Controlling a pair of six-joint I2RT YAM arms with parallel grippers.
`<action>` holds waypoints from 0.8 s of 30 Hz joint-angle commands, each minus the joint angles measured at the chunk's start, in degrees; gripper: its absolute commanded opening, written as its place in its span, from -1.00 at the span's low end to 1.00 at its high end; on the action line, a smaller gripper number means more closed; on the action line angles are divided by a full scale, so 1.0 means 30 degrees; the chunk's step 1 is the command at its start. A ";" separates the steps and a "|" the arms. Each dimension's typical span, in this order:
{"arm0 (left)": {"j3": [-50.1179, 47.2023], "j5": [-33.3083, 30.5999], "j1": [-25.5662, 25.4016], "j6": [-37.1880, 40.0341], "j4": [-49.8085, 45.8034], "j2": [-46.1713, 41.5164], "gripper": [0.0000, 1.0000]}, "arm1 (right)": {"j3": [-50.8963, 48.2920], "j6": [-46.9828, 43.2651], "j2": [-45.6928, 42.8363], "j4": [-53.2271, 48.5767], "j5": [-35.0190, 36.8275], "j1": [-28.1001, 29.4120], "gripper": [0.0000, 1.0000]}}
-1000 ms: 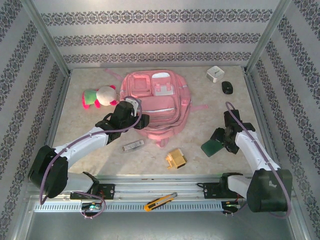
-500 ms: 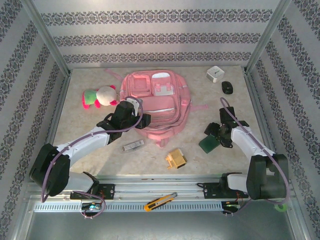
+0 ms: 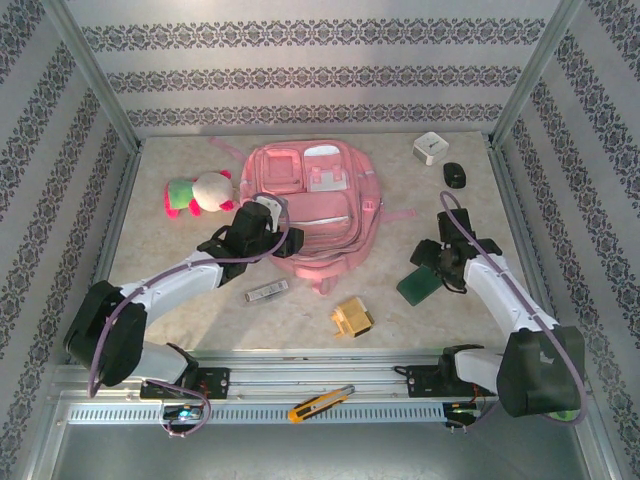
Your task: Pack the student bag
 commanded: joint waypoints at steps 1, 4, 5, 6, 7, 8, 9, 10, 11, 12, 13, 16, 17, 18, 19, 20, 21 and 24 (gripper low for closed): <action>0.0759 0.0190 -0.0264 0.0270 0.0539 0.0378 0.26 | -0.0335 0.0690 0.0758 0.0144 -0.0054 0.0099 0.73; 0.0894 0.0359 -0.0245 0.0106 0.0621 0.0569 0.26 | 0.0061 0.0756 0.1912 -0.0206 0.0477 0.0084 0.75; 0.0908 0.0385 -0.0256 0.0081 0.0626 0.0580 0.26 | 0.0162 0.0840 0.2218 -0.0294 0.0637 0.0084 0.76; 0.0918 0.0377 -0.0249 0.0057 0.0652 0.0643 0.26 | 0.0244 0.0922 0.2505 -0.0298 0.0800 0.0081 0.77; 0.0966 0.0397 -0.0270 0.0061 0.0663 0.0688 0.26 | 0.0288 0.0996 0.2773 -0.0199 0.0921 0.0077 0.78; 0.1014 0.0393 -0.0252 0.0087 0.0652 0.0720 0.26 | 0.0317 0.1020 0.2966 -0.0046 0.0984 0.0084 0.81; 0.1067 0.0386 -0.0248 0.0128 0.0601 0.0779 0.26 | 0.0319 0.1095 0.3180 0.0171 0.1003 0.0062 0.82; 0.1118 0.0393 -0.0247 0.0159 0.0577 0.0829 0.26 | 0.0347 0.1115 0.3411 0.0430 0.0995 0.0084 0.84; 0.1151 0.0399 -0.0236 0.0198 0.0564 0.0841 0.26 | 0.0391 0.1115 0.3580 0.0662 0.0919 0.0084 0.84; 0.1196 0.0398 -0.0244 0.0194 0.0546 0.0871 0.26 | 0.0475 0.1101 0.3828 0.0905 0.0808 0.0084 0.85; 0.1228 0.0377 -0.0273 0.0202 0.0562 0.0906 0.26 | 0.0595 0.1001 0.4046 0.1130 0.0722 0.0083 0.85; 0.1267 0.0396 -0.0234 0.0283 0.0506 0.0991 0.27 | 0.1027 0.0686 0.4539 0.1780 0.0606 0.0193 0.86; 0.1308 0.0397 -0.0230 0.0323 0.0515 0.0982 0.27 | 0.1127 0.0590 0.4605 0.2002 0.0601 0.0230 0.86; 0.1302 0.0378 -0.0220 0.0350 0.0495 0.0986 0.27 | 0.1261 0.0460 0.4728 0.2314 0.0554 0.0245 0.86; 0.1321 0.0361 -0.0222 0.0378 0.0480 0.1010 0.27 | 0.1380 0.0331 0.4804 0.2673 0.0470 0.0260 0.85; 0.1330 0.0361 -0.0227 0.0412 0.0480 0.1007 0.27 | 0.1453 0.0217 0.4856 0.2984 0.0389 0.0283 0.86; 0.1339 0.0363 -0.0228 0.0414 0.0505 0.1028 0.27 | 0.1567 0.0084 0.4954 0.3293 0.0310 0.0287 0.86; 0.1356 0.0402 -0.0220 0.0430 0.0549 0.1052 0.27 | 0.1911 -0.0043 0.5104 0.3761 0.0261 0.0260 0.85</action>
